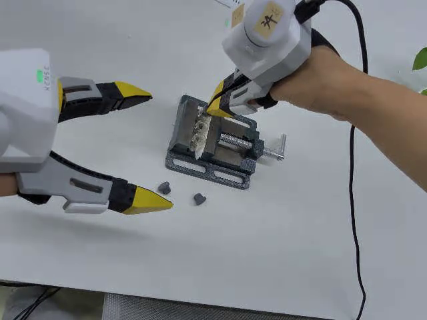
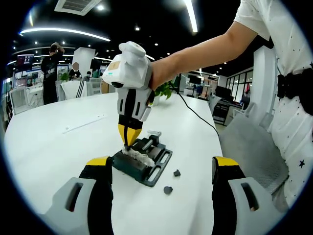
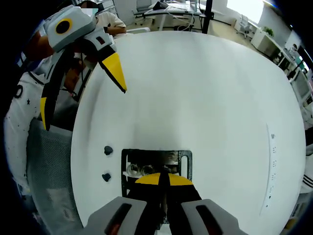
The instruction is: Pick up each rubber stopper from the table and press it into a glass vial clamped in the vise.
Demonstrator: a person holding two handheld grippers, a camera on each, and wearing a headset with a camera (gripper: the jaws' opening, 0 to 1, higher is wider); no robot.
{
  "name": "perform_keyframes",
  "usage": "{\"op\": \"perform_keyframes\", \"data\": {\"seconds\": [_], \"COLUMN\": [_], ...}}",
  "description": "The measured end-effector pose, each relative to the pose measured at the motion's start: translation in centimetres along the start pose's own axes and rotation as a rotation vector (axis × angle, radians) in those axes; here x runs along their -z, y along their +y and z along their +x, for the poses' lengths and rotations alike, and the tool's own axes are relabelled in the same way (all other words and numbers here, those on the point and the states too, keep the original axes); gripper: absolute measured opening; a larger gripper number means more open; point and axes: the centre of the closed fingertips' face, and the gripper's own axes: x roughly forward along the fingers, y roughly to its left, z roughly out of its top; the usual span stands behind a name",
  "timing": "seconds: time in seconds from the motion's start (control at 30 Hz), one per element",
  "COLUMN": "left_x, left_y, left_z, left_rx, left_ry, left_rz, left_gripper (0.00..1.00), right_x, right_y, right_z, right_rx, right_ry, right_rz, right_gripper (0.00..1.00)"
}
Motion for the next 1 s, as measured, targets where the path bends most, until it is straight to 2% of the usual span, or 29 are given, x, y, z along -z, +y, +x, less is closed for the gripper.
{"op": "perform_keyframes", "data": {"seconds": [0.37,0.57,1.0], "left_x": [-0.06,-0.13,-0.30], "left_y": [0.13,0.16,0.24], "left_z": [0.07,0.22,0.24], "left_rx": [-0.002,0.000,-0.001], "left_ry": [-0.005,-0.008,-0.012], "left_rz": [-0.002,-0.002,0.000], "left_gripper": [0.82,0.82,0.82], "right_x": [0.07,-0.04,0.03], "right_y": [-0.01,0.35,0.06], "right_z": [-0.02,0.00,0.15], "right_rx": [-0.005,0.001,0.018], "right_ry": [0.012,0.017,0.029], "right_rz": [0.007,0.003,-0.016], "right_gripper": [0.00,0.00,0.00]}}
